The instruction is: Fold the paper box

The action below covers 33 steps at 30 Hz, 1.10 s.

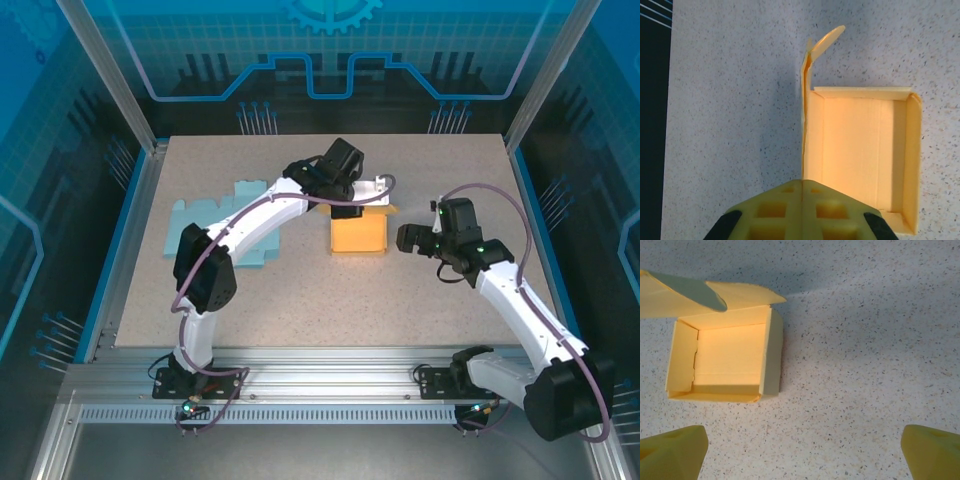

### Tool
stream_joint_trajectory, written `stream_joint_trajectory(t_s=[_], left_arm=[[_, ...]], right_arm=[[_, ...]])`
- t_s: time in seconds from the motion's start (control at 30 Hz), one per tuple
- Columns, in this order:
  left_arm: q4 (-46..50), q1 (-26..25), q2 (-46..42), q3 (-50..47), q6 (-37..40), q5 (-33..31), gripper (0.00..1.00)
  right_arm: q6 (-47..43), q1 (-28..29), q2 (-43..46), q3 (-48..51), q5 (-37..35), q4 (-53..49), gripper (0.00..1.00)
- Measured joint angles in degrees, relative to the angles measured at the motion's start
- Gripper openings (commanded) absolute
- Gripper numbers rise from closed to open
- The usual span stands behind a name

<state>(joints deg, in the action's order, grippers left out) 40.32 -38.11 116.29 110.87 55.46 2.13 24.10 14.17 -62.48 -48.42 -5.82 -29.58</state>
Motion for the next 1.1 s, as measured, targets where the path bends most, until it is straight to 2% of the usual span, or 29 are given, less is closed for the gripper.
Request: stream_joint_trajectory(t_s=[0.03, 0.07, 0.17, 0.4, 0.53, 0.67, 0.77, 0.9, 1.0, 1.1], left_arm=[[0.3, 0.1, 0.0, 0.6, 0.0, 0.4, 0.05], [0.5, 0.2, 0.0, 1.3, 0.0, 0.7, 0.18], [1.6, 0.5, 0.0, 3.1, -1.0, 1.1, 0.31], [3.0, 0.6, -0.1, 3.7, -1.5, 1.4, 0.36], [2.8, 0.7, -0.2, 3.7, -3.0, 1.3, 0.42], [0.2, 1.8, -3.6, 1.2, -7.6, 1.2, 0.67], [-5.0, 4.9, -10.9, -6.8, -13.6, 1.5, 0.75], [-15.4, 11.2, -22.1, -21.7, -23.4, 1.8, 0.8], [-27.0, 15.4, -29.1, -35.8, -32.7, 3.5, 0.86], [-39.5, 18.6, -31.6, -48.9, -42.9, 5.5, 0.91]], right_arm=[[-0.4, 0.0, -0.4, 0.0, 0.2, 0.0, 1.0], [-0.9, 0.0, -0.9, -0.4, 0.3, -0.5, 1.0], [-2.1, 0.0, -2.6, -1.9, 0.8, -0.8, 1.0], [-4.1, -0.1, -4.6, -3.6, 1.0, -0.7, 1.0], [-5.4, -0.6, -5.8, -4.8, 1.0, -0.8, 0.94], [-7.0, -1.1, -6.3, -5.9, 0.9, -0.8, 0.87], [-8.1, -1.6, -6.3, -6.0, 0.7, -0.8, 0.82], [-9.2, -2.0, -6.3, -6.0, 0.8, -0.5, 0.81], [-9.8, -2.0, -6.8, -6.0, 1.4, 0.7, 0.81], [-10.4, -2.1, -8.3, -6.0, 2.0, 2.6, 0.81]])
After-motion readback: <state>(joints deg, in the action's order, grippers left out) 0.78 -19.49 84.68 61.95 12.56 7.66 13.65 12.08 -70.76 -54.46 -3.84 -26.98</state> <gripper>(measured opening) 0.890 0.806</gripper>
